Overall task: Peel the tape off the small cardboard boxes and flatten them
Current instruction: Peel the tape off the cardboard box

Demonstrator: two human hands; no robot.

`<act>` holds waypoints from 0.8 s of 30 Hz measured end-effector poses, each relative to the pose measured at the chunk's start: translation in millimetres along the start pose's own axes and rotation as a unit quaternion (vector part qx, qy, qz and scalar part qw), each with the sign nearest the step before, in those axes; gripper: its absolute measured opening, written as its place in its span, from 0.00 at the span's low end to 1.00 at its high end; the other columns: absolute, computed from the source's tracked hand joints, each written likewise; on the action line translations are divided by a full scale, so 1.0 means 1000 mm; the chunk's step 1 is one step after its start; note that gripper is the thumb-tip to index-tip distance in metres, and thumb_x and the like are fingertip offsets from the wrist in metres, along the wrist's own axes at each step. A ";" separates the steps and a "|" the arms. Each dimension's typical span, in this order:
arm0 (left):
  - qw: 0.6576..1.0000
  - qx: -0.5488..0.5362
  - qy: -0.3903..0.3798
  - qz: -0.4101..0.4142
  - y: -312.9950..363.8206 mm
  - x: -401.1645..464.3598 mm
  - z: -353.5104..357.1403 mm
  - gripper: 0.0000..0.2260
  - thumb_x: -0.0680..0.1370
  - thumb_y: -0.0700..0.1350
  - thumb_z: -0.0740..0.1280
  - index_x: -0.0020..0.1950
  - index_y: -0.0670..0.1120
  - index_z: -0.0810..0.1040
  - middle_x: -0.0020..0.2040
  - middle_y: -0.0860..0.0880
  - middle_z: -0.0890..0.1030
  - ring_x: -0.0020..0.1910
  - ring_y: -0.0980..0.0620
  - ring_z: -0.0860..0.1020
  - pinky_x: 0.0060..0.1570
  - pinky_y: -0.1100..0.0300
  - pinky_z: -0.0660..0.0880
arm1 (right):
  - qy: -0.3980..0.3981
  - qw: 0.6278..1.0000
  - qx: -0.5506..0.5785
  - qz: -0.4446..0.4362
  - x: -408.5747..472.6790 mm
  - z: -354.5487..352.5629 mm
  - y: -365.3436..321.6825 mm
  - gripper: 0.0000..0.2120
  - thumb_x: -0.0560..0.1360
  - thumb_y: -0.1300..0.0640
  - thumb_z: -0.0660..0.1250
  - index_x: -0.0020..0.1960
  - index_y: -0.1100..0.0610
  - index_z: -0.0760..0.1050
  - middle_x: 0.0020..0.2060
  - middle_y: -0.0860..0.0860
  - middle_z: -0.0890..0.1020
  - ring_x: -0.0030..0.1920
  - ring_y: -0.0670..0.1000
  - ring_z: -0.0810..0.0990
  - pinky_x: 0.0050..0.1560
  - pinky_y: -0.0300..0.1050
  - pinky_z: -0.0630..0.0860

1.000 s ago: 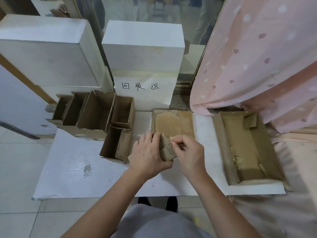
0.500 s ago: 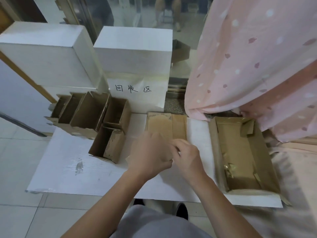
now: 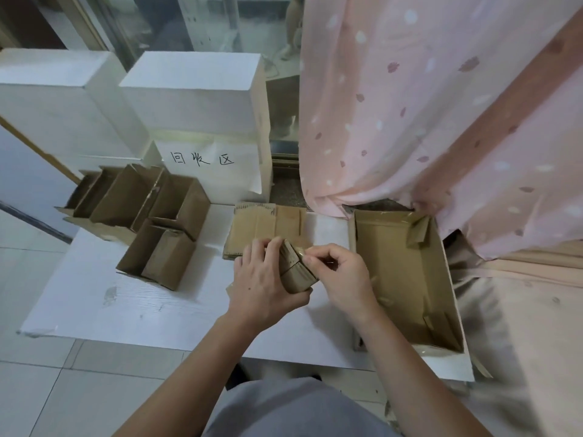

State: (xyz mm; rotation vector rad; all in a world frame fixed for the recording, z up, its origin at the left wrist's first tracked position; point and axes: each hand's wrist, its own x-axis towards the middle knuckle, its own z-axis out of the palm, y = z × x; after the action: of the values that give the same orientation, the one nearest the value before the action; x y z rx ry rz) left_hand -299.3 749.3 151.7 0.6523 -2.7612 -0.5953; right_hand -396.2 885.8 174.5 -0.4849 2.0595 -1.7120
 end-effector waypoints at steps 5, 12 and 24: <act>0.999 0.005 0.015 0.032 0.017 -0.006 0.008 0.43 0.60 0.66 0.73 0.71 0.50 0.67 0.61 0.51 0.71 0.57 0.46 0.72 0.54 0.49 0.71 | -0.027 0.998 0.038 0.035 -0.003 -0.026 0.011 0.08 0.76 0.59 0.74 0.55 0.53 0.85 0.49 0.47 0.87 0.51 0.43 0.83 0.54 0.37 0.79; 0.997 0.021 0.023 0.068 0.026 -0.002 0.008 0.42 0.60 0.65 0.74 0.71 0.52 0.67 0.61 0.50 0.72 0.57 0.46 0.72 0.55 0.47 0.72 | 0.028 0.994 -0.098 -0.038 -0.010 -0.028 0.012 0.05 0.78 0.60 0.72 0.52 0.56 0.85 0.52 0.42 0.84 0.53 0.39 0.81 0.55 0.33 0.75; 0.993 -0.036 0.059 0.096 0.007 -0.012 -0.001 0.43 0.61 0.62 0.77 0.72 0.51 0.67 0.62 0.51 0.70 0.57 0.47 0.71 0.55 0.48 0.72 | 0.135 0.960 -0.176 -0.173 -0.021 -0.002 0.011 0.05 0.73 0.67 0.75 0.47 0.60 0.84 0.46 0.46 0.84 0.49 0.39 0.81 0.50 0.32 0.76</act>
State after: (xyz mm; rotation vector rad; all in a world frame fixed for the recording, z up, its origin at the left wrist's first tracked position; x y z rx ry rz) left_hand -291.1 760.7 154.5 0.3869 -2.6397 -0.5902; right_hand -378.9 900.1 166.4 -0.7989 2.6277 -1.6726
